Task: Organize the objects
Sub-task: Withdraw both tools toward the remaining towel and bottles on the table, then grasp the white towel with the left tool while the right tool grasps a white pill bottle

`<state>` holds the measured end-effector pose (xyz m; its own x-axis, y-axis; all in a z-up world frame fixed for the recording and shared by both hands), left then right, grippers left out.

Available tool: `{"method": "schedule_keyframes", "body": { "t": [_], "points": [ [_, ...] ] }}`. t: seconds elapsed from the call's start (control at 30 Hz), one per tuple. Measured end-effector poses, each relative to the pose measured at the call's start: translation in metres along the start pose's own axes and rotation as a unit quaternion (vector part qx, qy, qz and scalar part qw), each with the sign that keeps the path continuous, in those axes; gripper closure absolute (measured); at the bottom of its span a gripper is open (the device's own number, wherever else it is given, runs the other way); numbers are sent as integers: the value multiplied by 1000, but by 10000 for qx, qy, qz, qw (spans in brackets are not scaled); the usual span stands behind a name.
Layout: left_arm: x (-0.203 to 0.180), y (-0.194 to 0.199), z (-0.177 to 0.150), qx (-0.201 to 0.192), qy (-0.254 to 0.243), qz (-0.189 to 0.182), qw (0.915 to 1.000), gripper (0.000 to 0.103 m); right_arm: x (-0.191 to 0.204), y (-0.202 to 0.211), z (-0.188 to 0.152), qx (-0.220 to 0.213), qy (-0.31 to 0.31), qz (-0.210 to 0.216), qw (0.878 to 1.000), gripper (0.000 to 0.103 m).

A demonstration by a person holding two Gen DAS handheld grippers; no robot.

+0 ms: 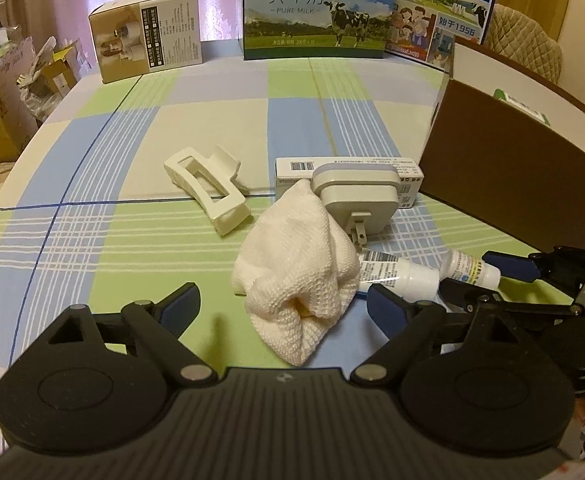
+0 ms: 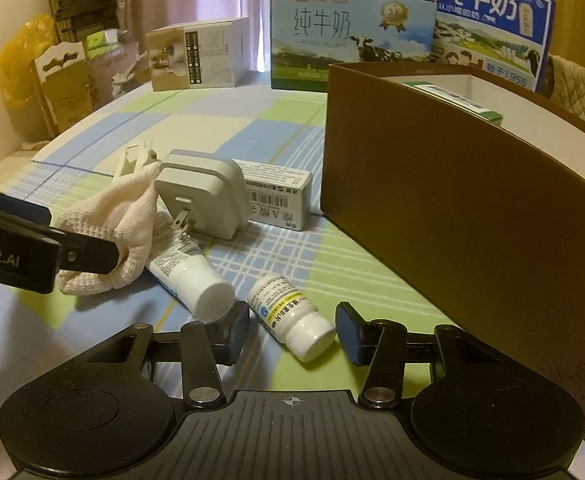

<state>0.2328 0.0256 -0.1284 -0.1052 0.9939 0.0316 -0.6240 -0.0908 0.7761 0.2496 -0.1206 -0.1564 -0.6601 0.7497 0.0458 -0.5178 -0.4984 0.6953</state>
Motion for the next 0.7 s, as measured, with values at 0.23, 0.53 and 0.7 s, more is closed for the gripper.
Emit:
{"method": "schedule_keyframes", "body": {
  "t": [0.23, 0.53, 0.7],
  "points": [
    [0, -9, 4, 33, 21, 38, 10000, 15, 1, -1, -1, 24, 127, 25, 9999, 78],
    [-8, -26, 14, 35, 15, 114, 9999, 15, -9, 2, -1, 72, -110, -41, 9999, 78],
    [-9, -36, 14, 46, 29, 199, 9998, 23, -9, 4, -1, 54, -93, -35, 9999, 79]
  ]
}}
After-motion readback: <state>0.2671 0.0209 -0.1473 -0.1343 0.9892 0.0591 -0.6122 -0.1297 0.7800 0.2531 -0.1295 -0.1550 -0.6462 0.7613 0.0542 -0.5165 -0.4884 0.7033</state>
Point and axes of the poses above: each gripper's, at about its wrist camera, not at the fingertips, and y roughly against the way its jaws point, x to its left, z to its top, the point moved 4 cm from there along -y, roughly the way its jaws point, and after that the axes turned 4 degrees about z, right-handed, at the moved point
